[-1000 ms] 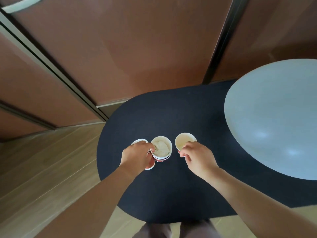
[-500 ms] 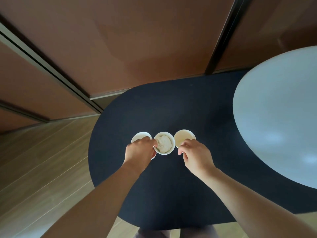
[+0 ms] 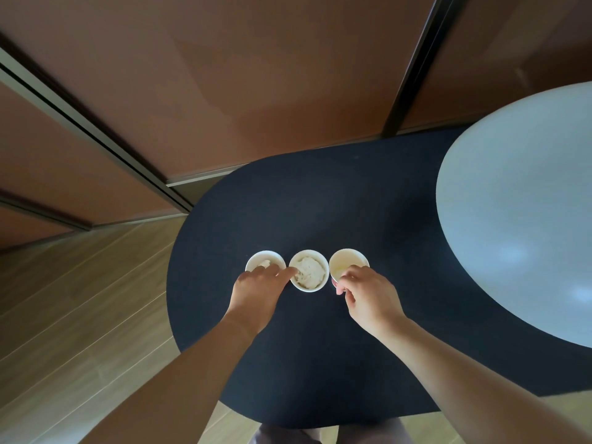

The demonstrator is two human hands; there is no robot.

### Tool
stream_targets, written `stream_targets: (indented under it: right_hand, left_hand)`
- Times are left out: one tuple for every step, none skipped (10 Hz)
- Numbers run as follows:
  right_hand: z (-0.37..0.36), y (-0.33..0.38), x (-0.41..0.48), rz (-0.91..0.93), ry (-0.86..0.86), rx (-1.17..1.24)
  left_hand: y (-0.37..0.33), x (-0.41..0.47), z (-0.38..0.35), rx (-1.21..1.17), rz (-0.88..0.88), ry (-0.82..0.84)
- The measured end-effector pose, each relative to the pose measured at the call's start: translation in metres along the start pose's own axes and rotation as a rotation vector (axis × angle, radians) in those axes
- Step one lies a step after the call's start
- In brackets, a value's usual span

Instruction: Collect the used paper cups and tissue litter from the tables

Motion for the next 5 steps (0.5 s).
stream_targets:
  right_hand:
    - [-0.01,-0.003,-0.001,-0.032,0.042,0.014]
    - [-0.015,-0.003,-0.001,-0.063,0.059,0.028]
    - [-0.013,0.001,-0.005,-0.084,0.057,0.035]
    - [-0.008,0.008,-0.009,-0.099,0.041,0.043]
    - [-0.005,0.016,-0.014,-0.123,0.021,0.026]
  left_hand:
    - [0.005,-0.003,-0.004,-0.075,-0.007,0.032]
    - [0.008,-0.009,-0.005,-0.124,0.007,0.048]
    - [0.011,-0.014,-0.002,-0.135,0.025,0.049]
    - [0.014,-0.021,0.007,-0.201,0.021,0.036]
    - [0.015,-0.027,0.012,-0.279,-0.002,0.014]
Point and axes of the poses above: each hand's wrist, its own x-axis towards the middle knuckle, its own z-axis out of the back of the hand, y = z × x, the point moved 9 cm from there along x, towards the middle knuckle, and after that the axes turned 11 degrees about y, right-handed, at the moved point
